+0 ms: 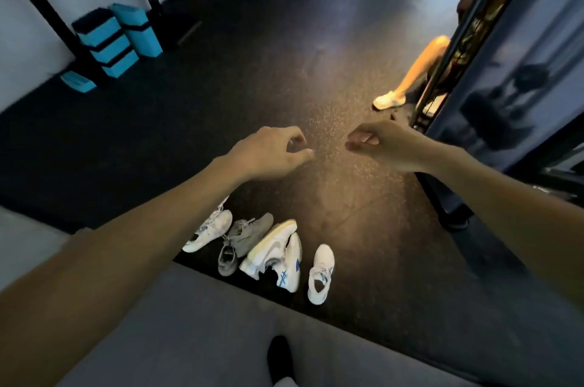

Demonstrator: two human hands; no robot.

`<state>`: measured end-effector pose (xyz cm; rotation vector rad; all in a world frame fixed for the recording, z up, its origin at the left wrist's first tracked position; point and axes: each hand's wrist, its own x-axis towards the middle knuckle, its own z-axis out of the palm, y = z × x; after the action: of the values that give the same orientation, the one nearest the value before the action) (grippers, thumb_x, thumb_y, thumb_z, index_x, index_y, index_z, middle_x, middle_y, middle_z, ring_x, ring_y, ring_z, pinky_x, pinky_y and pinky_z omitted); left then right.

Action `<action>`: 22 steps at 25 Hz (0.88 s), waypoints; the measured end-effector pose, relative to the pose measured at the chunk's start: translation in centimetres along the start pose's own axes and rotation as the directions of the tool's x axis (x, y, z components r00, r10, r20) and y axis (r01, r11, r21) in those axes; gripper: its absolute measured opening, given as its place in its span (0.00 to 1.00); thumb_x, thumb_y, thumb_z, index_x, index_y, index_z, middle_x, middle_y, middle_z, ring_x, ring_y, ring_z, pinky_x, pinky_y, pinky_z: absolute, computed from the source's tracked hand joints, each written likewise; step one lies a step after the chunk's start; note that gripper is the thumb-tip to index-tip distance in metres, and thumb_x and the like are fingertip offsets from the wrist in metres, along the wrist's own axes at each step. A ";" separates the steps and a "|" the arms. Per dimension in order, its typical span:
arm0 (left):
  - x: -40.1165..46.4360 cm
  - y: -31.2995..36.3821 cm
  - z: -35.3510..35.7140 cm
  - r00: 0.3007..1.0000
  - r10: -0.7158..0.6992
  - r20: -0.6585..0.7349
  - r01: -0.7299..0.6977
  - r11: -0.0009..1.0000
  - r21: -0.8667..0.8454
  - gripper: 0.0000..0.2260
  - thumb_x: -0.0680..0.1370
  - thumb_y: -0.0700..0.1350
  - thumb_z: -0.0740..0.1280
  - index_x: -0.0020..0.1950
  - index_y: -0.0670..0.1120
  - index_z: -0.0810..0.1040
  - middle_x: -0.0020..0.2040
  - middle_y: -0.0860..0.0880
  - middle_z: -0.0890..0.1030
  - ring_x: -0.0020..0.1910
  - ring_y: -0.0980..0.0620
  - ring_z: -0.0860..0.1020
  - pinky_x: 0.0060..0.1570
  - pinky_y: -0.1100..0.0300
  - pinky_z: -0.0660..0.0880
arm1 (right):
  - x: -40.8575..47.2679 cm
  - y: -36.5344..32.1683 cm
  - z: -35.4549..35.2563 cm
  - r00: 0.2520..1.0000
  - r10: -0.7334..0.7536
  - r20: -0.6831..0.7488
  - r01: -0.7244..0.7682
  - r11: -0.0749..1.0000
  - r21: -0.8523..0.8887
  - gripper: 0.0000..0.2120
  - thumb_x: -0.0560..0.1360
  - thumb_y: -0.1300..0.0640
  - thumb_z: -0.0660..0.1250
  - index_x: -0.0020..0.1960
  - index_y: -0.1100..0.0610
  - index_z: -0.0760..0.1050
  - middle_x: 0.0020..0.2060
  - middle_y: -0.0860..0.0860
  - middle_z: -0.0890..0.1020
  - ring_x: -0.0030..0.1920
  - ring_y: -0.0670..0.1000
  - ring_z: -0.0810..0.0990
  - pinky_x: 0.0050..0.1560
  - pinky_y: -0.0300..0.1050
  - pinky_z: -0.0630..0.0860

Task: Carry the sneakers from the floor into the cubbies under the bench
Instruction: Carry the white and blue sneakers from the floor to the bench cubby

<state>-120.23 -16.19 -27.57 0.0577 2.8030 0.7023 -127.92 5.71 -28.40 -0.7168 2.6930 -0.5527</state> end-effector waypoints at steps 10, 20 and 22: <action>16.8 -19.3 26.1 0.969 -0.108 0.221 0.122 0.991 -0.052 0.19 0.77 0.61 0.61 0.66 0.58 0.69 0.63 0.50 0.75 0.62 0.50 0.74 0.59 0.48 0.72 | 14.8 15.9 29.1 0.977 0.129 0.167 -0.147 0.984 0.098 0.16 0.79 0.46 0.60 0.62 0.52 0.75 0.58 0.51 0.78 0.51 0.50 0.76 0.49 0.43 0.68; 21.0 -35.2 58.1 0.906 -0.211 0.368 0.267 0.958 -0.108 0.16 0.77 0.60 0.61 0.63 0.58 0.70 0.56 0.52 0.77 0.54 0.50 0.76 0.55 0.51 0.73 | 15.8 30.1 61.7 0.925 0.241 0.293 -0.301 0.936 0.180 0.16 0.79 0.46 0.59 0.62 0.51 0.76 0.59 0.50 0.78 0.54 0.51 0.77 0.55 0.49 0.74; 20.0 -37.7 62.3 0.878 -0.253 0.406 0.320 0.942 -0.106 0.16 0.77 0.61 0.61 0.62 0.58 0.71 0.56 0.53 0.77 0.52 0.51 0.77 0.55 0.51 0.73 | 14.4 31.2 66.1 0.906 0.259 0.334 -0.339 0.917 0.211 0.15 0.79 0.45 0.59 0.60 0.50 0.77 0.59 0.48 0.79 0.53 0.51 0.78 0.55 0.51 0.75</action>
<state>-123.16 -18.90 -102.94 -0.2245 2.2982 0.7571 -127.79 4.24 -102.86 -0.2737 2.3230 -0.6475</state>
